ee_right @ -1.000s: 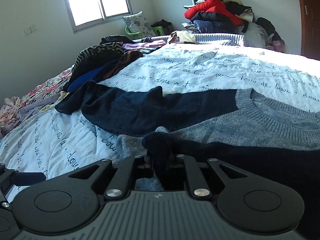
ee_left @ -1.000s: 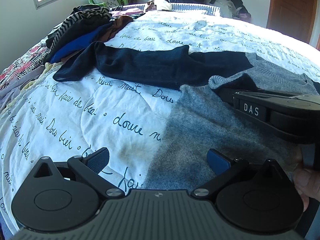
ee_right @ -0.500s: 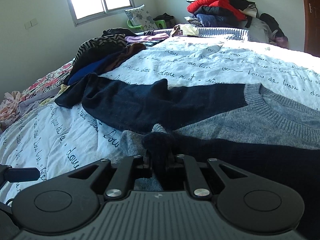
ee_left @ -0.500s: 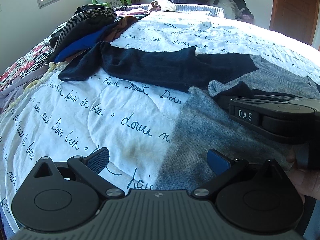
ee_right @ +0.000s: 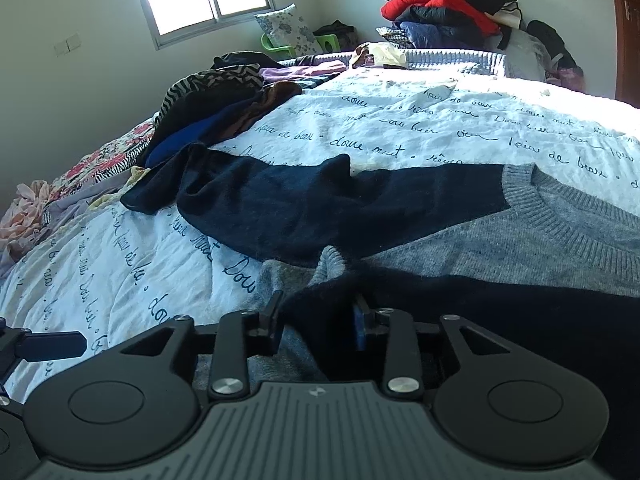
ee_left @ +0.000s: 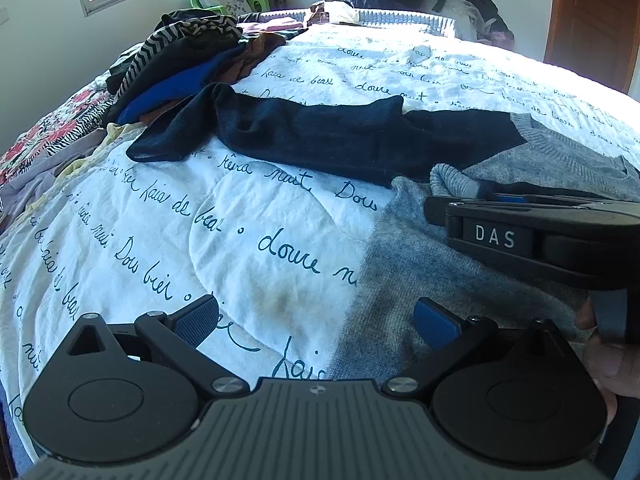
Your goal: Fold small clothes
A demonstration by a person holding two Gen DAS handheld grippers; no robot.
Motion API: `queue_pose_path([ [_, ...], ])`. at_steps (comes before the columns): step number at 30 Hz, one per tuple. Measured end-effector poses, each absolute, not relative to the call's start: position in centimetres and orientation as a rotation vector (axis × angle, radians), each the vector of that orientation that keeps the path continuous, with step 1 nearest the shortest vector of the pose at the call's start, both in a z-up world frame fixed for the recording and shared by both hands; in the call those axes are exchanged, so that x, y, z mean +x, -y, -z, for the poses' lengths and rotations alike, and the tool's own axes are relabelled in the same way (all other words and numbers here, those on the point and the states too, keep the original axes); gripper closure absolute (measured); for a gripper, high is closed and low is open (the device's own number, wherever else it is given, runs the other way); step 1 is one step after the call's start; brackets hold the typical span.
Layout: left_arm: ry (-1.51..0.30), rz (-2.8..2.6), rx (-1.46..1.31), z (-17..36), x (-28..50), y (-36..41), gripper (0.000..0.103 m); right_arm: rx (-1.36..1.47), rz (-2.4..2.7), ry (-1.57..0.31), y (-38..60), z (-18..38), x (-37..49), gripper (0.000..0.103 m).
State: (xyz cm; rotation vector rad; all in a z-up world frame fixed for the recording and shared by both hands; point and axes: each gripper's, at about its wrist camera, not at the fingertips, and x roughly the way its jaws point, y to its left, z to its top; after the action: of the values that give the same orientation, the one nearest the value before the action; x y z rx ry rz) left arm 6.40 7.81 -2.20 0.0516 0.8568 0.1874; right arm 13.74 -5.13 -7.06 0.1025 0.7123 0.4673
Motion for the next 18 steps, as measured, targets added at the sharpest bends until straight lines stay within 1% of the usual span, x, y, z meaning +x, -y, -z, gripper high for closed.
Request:
queue_pose_path([
  [2, -0.857, -0.190, 0.050, 2.2, 6.4, -7.9, 0.000, 0.147, -0.499, -0.715, 5.4, 6.8, 13.7, 0.054],
  [9, -0.857, -0.193, 0.048, 2.2, 6.4, -8.1, 0.000, 0.288, -0.489, -0.604, 7.9, 3.7, 13.5, 0.053],
  [13, -0.857, -0.195, 0.045, 2.2, 6.4, -8.2, 0.000, 0.131, -0.390, -0.608, 8.3, 3.4, 14.5, 0.053],
  [18, -0.859, -0.200, 0.039, 2.3, 6.4, -8.4, 0.000, -0.057, -0.404, -0.653, 7.5, 4.9, 14.9, 0.053],
])
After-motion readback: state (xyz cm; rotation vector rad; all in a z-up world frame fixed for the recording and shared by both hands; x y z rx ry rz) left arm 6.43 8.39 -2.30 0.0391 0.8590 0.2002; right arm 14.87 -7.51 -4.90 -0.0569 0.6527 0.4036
